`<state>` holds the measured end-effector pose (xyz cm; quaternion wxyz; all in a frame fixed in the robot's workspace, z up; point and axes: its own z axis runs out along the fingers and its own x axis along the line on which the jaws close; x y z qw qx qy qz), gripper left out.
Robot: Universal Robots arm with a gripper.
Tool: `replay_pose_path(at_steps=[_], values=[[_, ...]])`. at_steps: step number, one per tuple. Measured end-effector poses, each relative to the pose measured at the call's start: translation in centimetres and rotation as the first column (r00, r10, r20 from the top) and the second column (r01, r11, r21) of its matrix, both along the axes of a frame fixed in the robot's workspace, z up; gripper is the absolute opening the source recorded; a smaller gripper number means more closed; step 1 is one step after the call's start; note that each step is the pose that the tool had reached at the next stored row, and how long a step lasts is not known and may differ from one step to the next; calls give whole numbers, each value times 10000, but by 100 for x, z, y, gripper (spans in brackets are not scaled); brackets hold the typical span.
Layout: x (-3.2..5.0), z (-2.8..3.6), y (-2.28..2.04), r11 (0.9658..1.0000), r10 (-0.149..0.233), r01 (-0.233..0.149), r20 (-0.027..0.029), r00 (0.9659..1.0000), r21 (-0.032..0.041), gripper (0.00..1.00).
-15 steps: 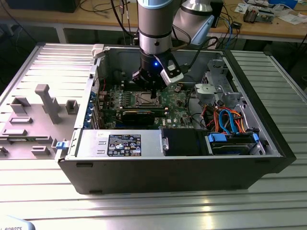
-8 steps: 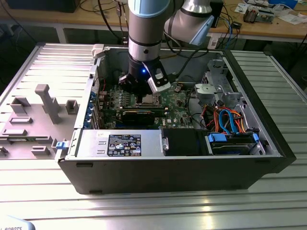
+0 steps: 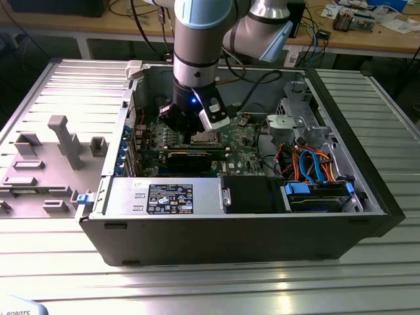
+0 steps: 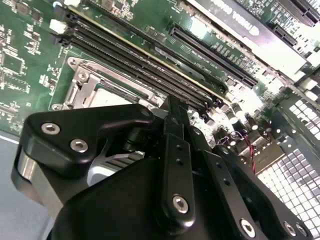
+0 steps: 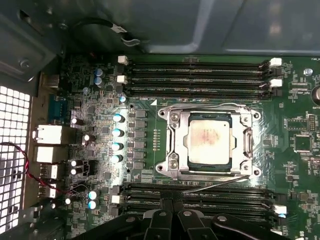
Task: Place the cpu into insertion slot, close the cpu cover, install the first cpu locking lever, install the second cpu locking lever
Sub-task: 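Install the second cpu locking lever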
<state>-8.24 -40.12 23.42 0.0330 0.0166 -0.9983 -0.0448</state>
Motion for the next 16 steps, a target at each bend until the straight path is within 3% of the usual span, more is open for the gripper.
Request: replay_pose_path(at_steps=[3, 5, 6, 8, 11, 14, 15, 16], values=[[-1, -43, -6, 10000, 1, -1, -11, 10000, 70, 11], [-1, -62, -6, 9998, 3, -3, -10, 10000, 201, 11], [-2, -81, -6, 9995, 1, -1, -10, 10000, 324, 11], [-10, -97, -10, 9989, 1, 0, -11, 10000, 461, 11], [-20, -107, -52, 9982, 2, -1, -11, 10000, 596, 11], [-20, -118, -113, 9968, 3, -2, -10, 10000, 805, 11], [-21, -125, -122, 9958, 3, -2, -11, 10000, 914, 11], [-21, -130, -125, 9954, 3, -2, -10, 10000, 963, 11]])
